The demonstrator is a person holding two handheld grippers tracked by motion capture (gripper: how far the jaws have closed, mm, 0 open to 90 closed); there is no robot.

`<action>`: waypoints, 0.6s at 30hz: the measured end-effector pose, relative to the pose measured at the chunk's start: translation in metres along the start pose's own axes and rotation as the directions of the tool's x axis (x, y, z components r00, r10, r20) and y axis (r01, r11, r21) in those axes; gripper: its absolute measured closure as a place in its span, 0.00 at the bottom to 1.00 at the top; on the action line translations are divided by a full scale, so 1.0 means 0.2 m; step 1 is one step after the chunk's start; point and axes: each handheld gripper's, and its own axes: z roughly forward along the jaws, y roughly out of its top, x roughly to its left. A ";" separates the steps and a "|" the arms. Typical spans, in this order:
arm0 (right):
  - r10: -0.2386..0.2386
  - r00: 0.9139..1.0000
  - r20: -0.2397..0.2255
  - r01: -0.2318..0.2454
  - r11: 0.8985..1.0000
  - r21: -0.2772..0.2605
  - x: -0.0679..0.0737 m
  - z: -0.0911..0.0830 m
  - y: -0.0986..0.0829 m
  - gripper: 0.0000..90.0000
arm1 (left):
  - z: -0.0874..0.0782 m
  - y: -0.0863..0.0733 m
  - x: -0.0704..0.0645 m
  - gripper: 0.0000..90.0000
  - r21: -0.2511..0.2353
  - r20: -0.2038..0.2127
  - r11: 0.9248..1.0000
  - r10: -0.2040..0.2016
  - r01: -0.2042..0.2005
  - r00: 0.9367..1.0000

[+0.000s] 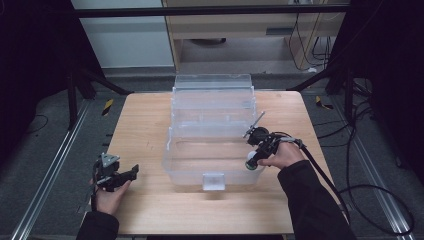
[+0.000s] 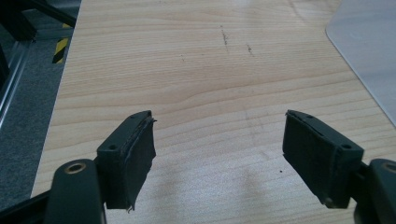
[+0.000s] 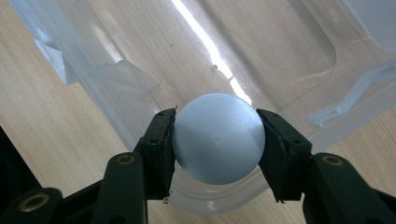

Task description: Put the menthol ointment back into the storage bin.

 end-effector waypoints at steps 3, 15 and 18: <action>0.002 1.000 -0.003 -0.002 1.000 0.007 0.00 0.02 -0.01 0.56 | 0.00 0.00 0.00 0.27 0.000 0.000 1.000 0.000 0.000 1.000; -0.013 1.000 -0.007 0.014 1.000 0.027 0.00 0.07 -0.02 0.55 | 0.00 0.00 0.00 0.27 0.001 0.000 1.000 0.000 0.000 1.000; -0.017 1.000 -0.008 0.017 0.999 0.032 0.00 0.08 -0.02 0.55 | 0.00 0.00 0.00 0.27 0.001 0.000 1.000 -0.003 0.003 1.000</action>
